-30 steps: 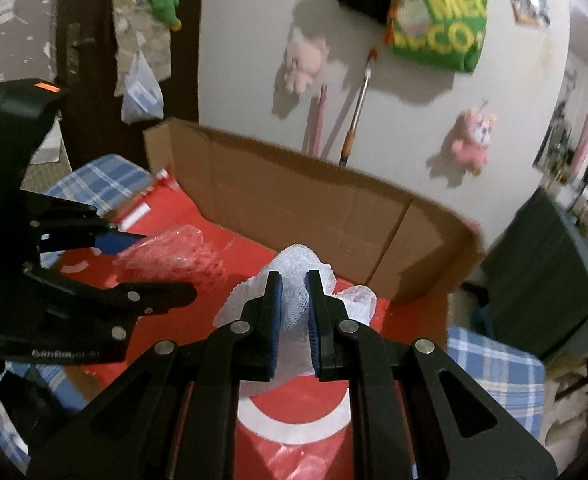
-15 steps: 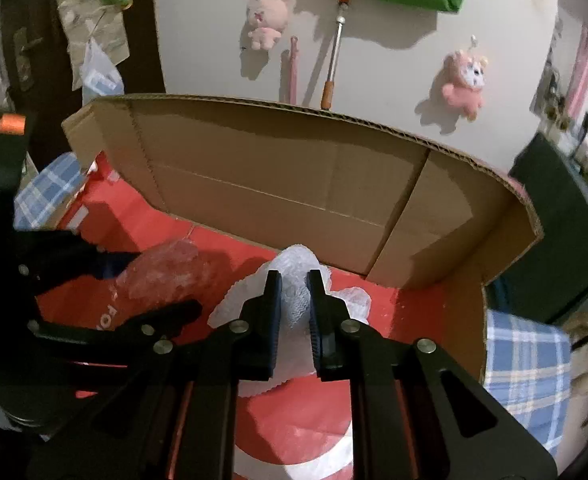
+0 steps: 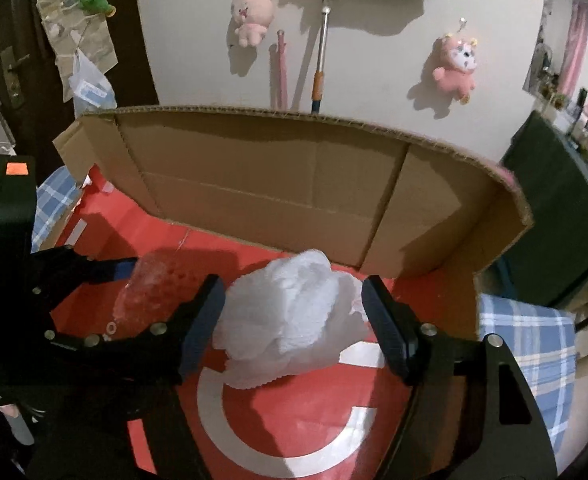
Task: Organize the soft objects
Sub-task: 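Carry both poufs into the red-lined box and open both tools to release them, then withdraw both open tools from the box back toward the table items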
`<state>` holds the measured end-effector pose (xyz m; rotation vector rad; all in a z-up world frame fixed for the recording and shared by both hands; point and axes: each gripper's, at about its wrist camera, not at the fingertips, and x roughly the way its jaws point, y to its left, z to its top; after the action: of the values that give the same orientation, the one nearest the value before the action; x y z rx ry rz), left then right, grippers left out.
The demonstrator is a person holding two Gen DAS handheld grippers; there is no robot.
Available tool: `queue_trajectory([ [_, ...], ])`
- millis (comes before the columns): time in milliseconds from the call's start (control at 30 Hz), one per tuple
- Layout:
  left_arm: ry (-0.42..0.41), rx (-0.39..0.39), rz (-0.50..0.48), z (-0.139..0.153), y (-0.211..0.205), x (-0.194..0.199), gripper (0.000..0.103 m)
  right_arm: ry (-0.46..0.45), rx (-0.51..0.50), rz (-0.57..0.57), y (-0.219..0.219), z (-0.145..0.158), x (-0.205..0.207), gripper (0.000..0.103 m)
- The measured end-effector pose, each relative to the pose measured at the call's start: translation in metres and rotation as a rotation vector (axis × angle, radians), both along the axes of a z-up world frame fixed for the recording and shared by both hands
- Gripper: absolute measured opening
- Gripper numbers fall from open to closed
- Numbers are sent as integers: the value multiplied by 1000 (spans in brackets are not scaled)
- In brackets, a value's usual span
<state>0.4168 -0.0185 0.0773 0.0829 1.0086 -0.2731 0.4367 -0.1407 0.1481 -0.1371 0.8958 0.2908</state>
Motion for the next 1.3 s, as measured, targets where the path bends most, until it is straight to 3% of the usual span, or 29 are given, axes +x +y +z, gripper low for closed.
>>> queue_trajectory([
  [300, -42, 0, 15, 13, 7, -19, 90, -13, -17, -22, -1, 9, -10, 70],
  [567, -149, -80, 31, 60, 17, -59, 100, -132, 18, -58, -16, 56, -52, 71],
  [800, -324, -60, 18, 115, 10, -123, 103, -300, 32, -71, -23, 111, -126, 71],
  [900, -388, -52, 54, 133, 15, -156, 103, -360, 63, -74, -28, 130, -165, 74],
  [1100, -520, -42, 109, 152, 23, -224, 103, -429, 117, -69, -32, 151, -231, 76],
  [1300, -564, -92, 123, 162, 31, -280, 103, -485, 148, -81, -41, 160, -289, 79],
])
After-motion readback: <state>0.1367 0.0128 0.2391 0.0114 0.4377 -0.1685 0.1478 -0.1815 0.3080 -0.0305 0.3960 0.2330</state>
